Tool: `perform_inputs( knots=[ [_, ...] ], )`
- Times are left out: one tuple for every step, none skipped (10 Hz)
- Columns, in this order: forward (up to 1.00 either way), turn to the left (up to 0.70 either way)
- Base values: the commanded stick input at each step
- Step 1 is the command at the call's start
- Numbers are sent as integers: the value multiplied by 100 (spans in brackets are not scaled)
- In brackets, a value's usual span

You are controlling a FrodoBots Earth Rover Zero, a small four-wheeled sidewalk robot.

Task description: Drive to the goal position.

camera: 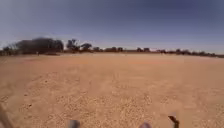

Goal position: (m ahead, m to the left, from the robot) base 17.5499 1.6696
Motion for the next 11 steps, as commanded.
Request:
perform_inputs(
  knots=[
    [50,-1],
    [50,-1],
    [50,-1],
    [50,-1],
    [50,-1],
    [50,-1],
    [50,-1],
    [50,-1],
    [50,-1],
    [50,-1],
    [50,-1]
  ],
)
